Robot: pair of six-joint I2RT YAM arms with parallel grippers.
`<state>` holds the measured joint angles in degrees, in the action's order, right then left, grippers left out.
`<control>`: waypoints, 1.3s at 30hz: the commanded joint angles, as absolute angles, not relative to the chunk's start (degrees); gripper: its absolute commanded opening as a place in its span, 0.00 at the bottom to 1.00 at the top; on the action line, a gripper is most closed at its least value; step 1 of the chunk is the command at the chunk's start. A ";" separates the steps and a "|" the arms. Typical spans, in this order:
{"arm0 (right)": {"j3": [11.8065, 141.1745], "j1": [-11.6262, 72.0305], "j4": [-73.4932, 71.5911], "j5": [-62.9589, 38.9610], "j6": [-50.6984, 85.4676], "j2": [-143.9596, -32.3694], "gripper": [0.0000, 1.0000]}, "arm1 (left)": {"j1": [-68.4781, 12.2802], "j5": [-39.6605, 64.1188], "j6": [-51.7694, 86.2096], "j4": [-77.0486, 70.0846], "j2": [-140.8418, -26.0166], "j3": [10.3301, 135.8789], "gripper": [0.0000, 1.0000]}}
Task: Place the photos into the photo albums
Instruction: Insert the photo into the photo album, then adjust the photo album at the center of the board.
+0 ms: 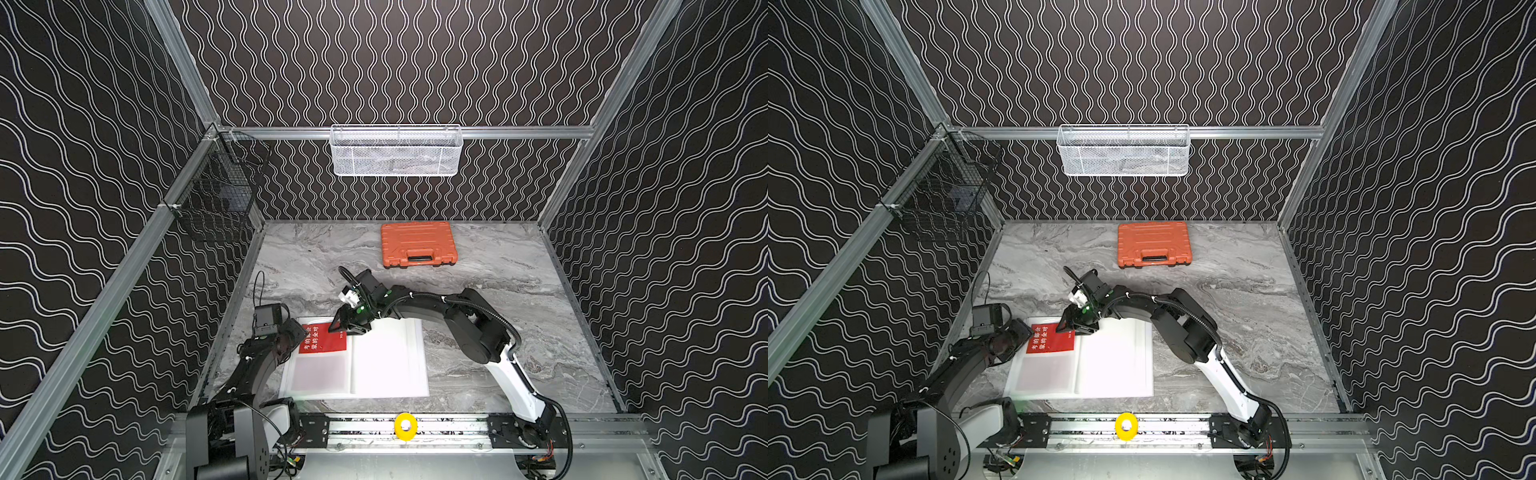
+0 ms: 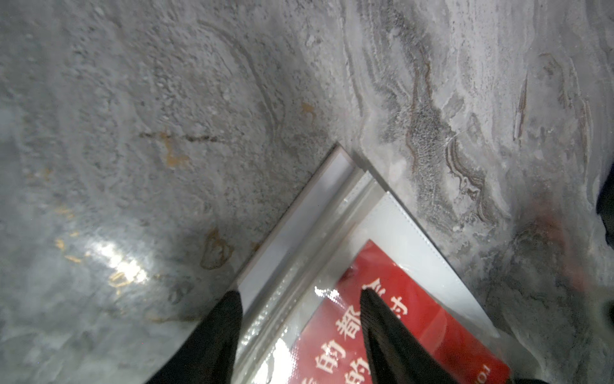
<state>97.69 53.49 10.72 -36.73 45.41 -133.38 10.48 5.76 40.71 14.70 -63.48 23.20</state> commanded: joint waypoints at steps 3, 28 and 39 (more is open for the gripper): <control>94.29 53.36 16.55 -29.00 39.91 -127.15 0.61 | 10.59 6.33 41.13 18.15 -63.29 22.38 0.62; 59.93 50.20 20.70 -6.57 41.15 -97.38 0.66 | 6.22 8.00 42.54 18.67 -58.76 18.93 0.61; 50.20 41.03 20.08 -3.69 41.34 -92.89 0.70 | 3.48 7.48 43.91 18.61 -58.04 18.92 0.61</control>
